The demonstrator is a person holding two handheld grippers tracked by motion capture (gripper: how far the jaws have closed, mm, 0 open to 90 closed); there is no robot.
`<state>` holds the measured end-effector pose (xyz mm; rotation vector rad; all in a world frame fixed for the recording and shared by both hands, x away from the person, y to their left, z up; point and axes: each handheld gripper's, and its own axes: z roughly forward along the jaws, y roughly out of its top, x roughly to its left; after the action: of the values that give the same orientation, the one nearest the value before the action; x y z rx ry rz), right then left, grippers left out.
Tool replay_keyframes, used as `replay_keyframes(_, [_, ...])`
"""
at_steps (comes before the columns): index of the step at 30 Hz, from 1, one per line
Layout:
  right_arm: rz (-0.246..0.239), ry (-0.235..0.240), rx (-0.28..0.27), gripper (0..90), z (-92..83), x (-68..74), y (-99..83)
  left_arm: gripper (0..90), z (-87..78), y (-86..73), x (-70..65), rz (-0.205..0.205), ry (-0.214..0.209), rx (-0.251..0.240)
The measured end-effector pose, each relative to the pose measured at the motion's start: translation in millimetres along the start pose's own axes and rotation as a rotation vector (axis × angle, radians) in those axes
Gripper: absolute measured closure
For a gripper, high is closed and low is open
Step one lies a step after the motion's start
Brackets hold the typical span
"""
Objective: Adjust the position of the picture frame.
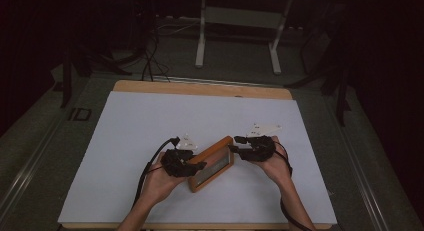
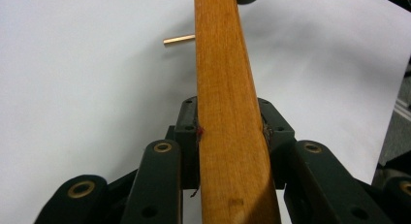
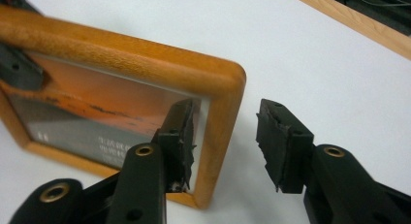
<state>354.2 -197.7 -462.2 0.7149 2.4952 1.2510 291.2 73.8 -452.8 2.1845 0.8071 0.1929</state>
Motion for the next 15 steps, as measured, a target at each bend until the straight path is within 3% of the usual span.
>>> replay_keyframes(5, [-0.025, 0.008, 0.001, 52.9, -0.5, 2.7, 2.4, 68.6, -3.9, 3.1, 4.7, 0.096, -0.005, 0.008])
replay_keyframes(15, [-0.032, 0.024, 0.001, 50.4, 0.3, 4.9, 1.5, 68.6, -3.1, -4.2, 24.1, 0.173, -0.051, 0.011])
